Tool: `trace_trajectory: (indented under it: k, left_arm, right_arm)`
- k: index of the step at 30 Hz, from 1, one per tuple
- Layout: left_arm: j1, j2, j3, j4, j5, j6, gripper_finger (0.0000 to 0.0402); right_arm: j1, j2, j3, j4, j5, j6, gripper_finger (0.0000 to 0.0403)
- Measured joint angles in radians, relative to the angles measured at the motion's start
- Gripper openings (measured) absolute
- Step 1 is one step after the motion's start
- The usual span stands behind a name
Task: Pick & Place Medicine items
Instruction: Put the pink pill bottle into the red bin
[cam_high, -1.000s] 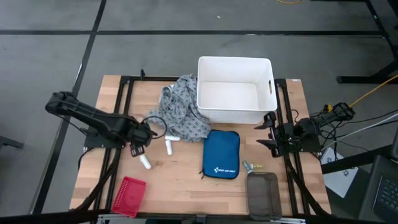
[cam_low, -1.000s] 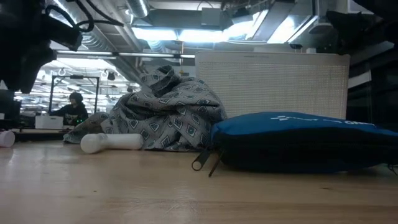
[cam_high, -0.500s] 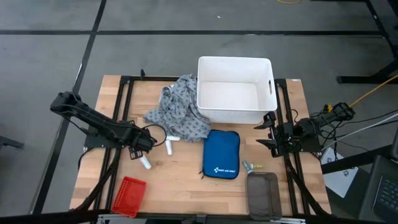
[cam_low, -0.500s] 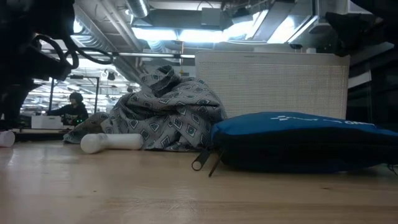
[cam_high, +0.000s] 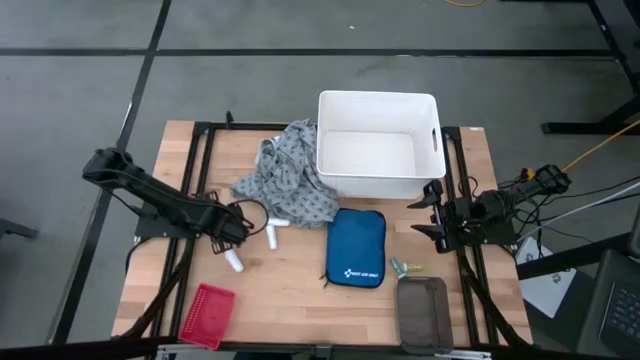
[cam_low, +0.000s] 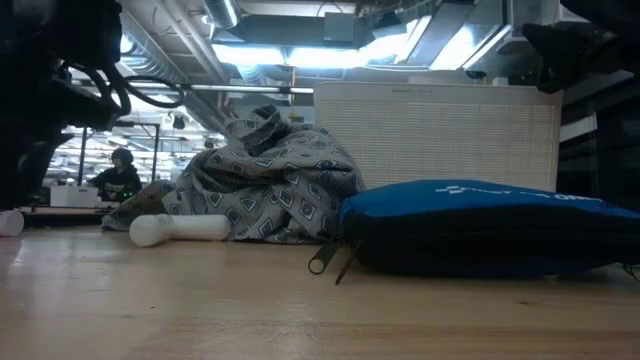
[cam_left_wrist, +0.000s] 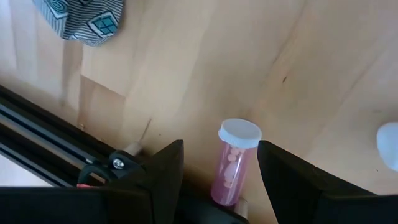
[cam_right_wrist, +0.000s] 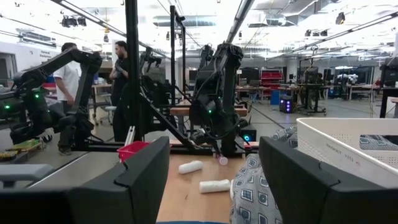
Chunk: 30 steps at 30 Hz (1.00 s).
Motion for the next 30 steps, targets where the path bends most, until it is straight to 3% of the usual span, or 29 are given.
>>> trace_trajectory:
  k: [9,18,30]
  left_arm:
    - [0.009,0.011,-0.002,0.048,0.008,0.023,0.0205]
    - [0.008,0.011,-0.127,0.155,0.058,-0.008,0.0205]
    - [0.008,0.009,-0.149,0.193,0.002,-0.026,0.0205]
  right_arm:
    - [0.000,0.000,0.000,-0.008,0.000,0.016,0.0249]
    - [0.000,0.000,0.000,-0.032,0.000,0.028,0.0249]
    - [0.000,0.000,0.000,-0.032,0.000,0.030,0.0249]
